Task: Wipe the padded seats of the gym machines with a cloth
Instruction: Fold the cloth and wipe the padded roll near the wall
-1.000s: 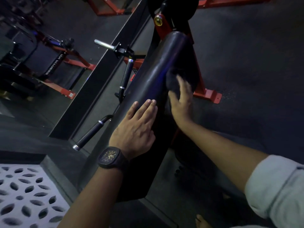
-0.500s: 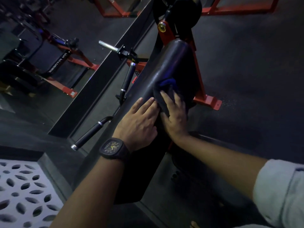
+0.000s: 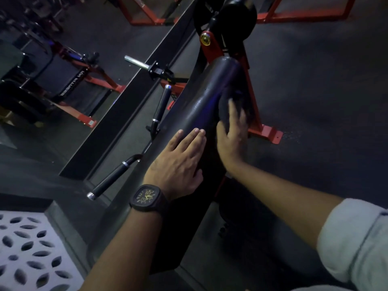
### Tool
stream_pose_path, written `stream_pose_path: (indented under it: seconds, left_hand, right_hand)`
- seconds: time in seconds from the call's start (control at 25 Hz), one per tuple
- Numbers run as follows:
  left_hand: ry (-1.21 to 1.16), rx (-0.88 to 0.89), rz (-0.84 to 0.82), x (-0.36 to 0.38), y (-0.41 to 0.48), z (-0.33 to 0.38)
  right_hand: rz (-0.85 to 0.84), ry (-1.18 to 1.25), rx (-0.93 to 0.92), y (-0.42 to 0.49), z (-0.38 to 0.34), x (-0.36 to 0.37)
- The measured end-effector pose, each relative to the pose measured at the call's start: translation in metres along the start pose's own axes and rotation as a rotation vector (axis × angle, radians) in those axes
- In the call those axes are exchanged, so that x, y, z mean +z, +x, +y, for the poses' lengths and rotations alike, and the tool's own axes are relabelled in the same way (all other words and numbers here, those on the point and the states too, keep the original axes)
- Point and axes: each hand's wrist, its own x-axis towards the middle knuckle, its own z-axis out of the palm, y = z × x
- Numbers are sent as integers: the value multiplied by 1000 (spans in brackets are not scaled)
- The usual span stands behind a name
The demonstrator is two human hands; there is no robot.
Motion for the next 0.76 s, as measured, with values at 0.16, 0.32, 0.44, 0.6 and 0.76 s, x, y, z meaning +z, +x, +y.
stream_pose_path:
  seconds: [0.16,0.32,0.44,0.6,0.76]
  left_hand:
    - [-9,5,-8,1,2,-3]
    - [-12,10,-19,0,2,-2]
    - [-1,13,-17,1,3,-4]
    - [6,13,-28,0,2,-2]
    - [8,13,-20,0,3,-3]
  right_hand:
    - [-127,-87,-411,27,31,-15]
    - [-33,-42,-63,3,7,-2]
    - [-153,-137,-436,37,32,-20]
    - [-3,-58,22,20,7,-4]
    - [-115,-67,-230,47,31,-17]
